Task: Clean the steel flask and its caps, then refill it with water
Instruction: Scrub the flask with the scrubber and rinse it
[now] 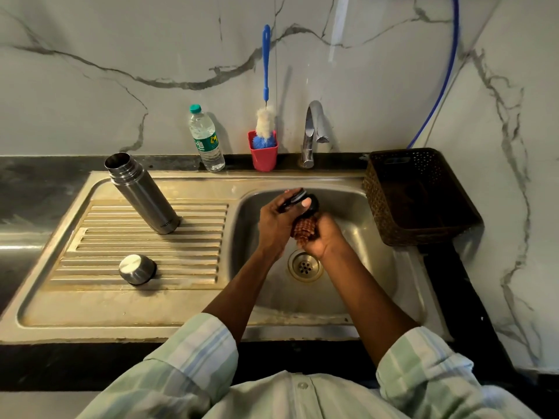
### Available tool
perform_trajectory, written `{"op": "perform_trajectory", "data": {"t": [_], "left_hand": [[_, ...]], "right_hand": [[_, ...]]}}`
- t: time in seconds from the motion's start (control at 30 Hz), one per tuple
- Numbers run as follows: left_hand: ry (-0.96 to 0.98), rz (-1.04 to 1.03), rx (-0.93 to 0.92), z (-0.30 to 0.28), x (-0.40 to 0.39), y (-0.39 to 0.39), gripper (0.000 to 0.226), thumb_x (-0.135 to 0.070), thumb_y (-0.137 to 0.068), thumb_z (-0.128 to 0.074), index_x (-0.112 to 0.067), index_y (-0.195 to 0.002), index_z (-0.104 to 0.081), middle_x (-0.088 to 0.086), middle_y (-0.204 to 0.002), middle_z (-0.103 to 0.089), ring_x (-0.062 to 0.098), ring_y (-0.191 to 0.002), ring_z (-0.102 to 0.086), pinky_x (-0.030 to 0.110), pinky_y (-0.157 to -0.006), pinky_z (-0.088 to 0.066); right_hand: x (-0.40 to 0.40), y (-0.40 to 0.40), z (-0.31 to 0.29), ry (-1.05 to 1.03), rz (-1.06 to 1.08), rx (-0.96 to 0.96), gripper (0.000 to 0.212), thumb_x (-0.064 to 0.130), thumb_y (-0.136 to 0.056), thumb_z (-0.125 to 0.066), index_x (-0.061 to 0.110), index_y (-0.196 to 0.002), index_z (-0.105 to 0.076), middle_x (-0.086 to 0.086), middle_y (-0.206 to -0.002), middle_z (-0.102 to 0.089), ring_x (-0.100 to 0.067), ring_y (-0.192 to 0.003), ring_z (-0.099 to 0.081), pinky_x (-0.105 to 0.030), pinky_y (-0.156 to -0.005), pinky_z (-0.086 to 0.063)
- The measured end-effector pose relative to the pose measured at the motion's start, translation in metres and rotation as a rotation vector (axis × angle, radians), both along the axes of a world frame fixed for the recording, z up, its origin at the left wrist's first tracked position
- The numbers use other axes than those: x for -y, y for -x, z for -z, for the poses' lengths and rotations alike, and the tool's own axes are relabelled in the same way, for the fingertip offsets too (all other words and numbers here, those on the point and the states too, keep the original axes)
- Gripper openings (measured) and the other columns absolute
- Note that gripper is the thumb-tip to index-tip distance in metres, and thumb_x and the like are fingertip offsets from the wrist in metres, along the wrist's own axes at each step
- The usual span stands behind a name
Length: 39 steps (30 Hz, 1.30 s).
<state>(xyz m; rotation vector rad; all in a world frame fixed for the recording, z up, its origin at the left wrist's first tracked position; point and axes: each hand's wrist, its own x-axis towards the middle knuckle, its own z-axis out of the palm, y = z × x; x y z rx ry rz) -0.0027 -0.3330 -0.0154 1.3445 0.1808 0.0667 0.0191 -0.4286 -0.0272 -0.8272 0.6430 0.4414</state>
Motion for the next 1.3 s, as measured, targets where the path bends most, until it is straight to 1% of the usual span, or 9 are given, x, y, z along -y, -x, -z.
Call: {"op": "perform_trajectory", "data": {"t": [0.23,0.3,0.4,0.6,0.83,0.97,1.07,1.2,1.3], "left_hand": [[-0.252,-0.107,0.094,0.021,-0.006,0.006,0.039,-0.027,-0.077,-0.083,-0.017,-0.108,-0.063,0.002,-0.102,-0.071,0.021,-0.098,-0.068,0.048,-0.091,-0.055],[-0.282,-0.053,0.066,0.023,-0.008,0.008,0.046,-0.026,-0.079,-0.082,-0.021,-0.116,-0.054,0.0,-0.106,-0.067,0.016,-0.099,-0.066,0.041,-0.089,-0.057],[-0.263,0.032,0.049,0.028,-0.012,0.008,0.055,-0.03,-0.083,-0.077,-0.019,-0.131,-0.054,0.002,-0.118,-0.067,0.015,-0.108,-0.066,0.039,-0.093,-0.056],[-0.196,-0.064,-0.019,0.026,-0.014,0.004,0.046,-0.019,-0.085,-0.076,-0.013,-0.129,-0.062,0.001,-0.112,-0.072,0.006,-0.1,-0.069,0.023,-0.085,-0.057],[-0.195,0.05,-0.019,0.028,-0.022,0.006,0.027,-0.031,-0.09,-0.071,-0.018,-0.114,-0.067,0.004,-0.1,-0.075,0.018,-0.093,-0.072,0.035,-0.083,-0.06],[-0.218,0.119,-0.104,0.025,-0.041,0.005,0.026,-0.032,-0.092,-0.068,-0.011,-0.108,-0.068,0.007,-0.096,-0.075,0.017,-0.09,-0.072,0.033,-0.082,-0.058],[-0.129,0.156,-0.143,0.025,-0.057,0.008,0.04,-0.019,-0.082,-0.08,0.001,-0.111,-0.062,0.019,-0.103,-0.072,0.031,-0.096,-0.072,0.044,-0.086,-0.059],[-0.121,0.074,-0.113,0.03,-0.073,0.014,0.059,-0.015,-0.083,-0.078,-0.018,-0.135,-0.052,0.002,-0.116,-0.067,0.022,-0.109,-0.066,0.036,-0.087,-0.059],[-0.166,-0.049,-0.098,0.038,-0.097,0.018,0.043,-0.034,-0.075,-0.082,-0.036,-0.115,-0.067,0.002,-0.11,-0.073,0.024,-0.104,-0.069,0.048,-0.092,-0.057]], "right_hand": [[-0.005,0.003,-0.01,-0.098,0.132,-0.008,0.03,0.018,-0.101,-0.044,0.002,-0.119,-0.061,-0.018,-0.101,-0.067,-0.03,-0.089,-0.065,-0.045,-0.077,-0.052],[-0.001,-0.001,-0.012,-0.047,0.163,0.021,0.031,0.022,-0.102,-0.042,0.006,-0.122,-0.059,-0.016,-0.106,-0.067,-0.03,-0.092,-0.065,-0.049,-0.08,-0.05],[0.002,-0.006,-0.013,0.023,0.167,0.11,0.027,0.028,-0.103,-0.042,0.021,-0.124,-0.057,-0.012,-0.123,-0.064,-0.031,-0.109,-0.061,-0.049,-0.093,-0.047],[-0.017,0.015,-0.013,0.272,0.201,0.215,0.032,0.018,-0.096,-0.059,0.023,-0.127,-0.06,-0.003,-0.11,-0.07,-0.021,-0.098,-0.069,-0.039,-0.084,-0.057],[-0.015,0.003,-0.02,0.181,0.09,0.197,0.026,0.018,-0.099,-0.053,0.017,-0.123,-0.061,-0.009,-0.107,-0.07,-0.026,-0.094,-0.069,-0.038,-0.072,-0.058],[-0.027,0.012,-0.014,0.567,0.065,0.335,0.035,0.021,-0.098,-0.056,0.025,-0.133,-0.058,0.002,-0.119,-0.067,-0.016,-0.104,-0.065,-0.037,-0.088,-0.056],[-0.031,0.012,-0.016,0.422,-0.009,0.298,0.02,0.024,-0.096,-0.058,0.024,-0.112,-0.069,-0.003,-0.11,-0.071,-0.02,-0.093,-0.069,-0.036,-0.068,-0.058],[-0.048,0.011,-0.011,0.325,-0.061,0.307,0.019,0.014,-0.098,-0.054,0.014,-0.11,-0.069,-0.013,-0.111,-0.071,-0.025,-0.095,-0.069,-0.039,-0.076,-0.059],[-0.063,0.011,-0.004,0.332,-0.103,0.325,0.028,0.007,-0.098,-0.05,0.009,-0.123,-0.062,-0.015,-0.113,-0.068,-0.028,-0.095,-0.067,-0.041,-0.089,-0.054]]}}
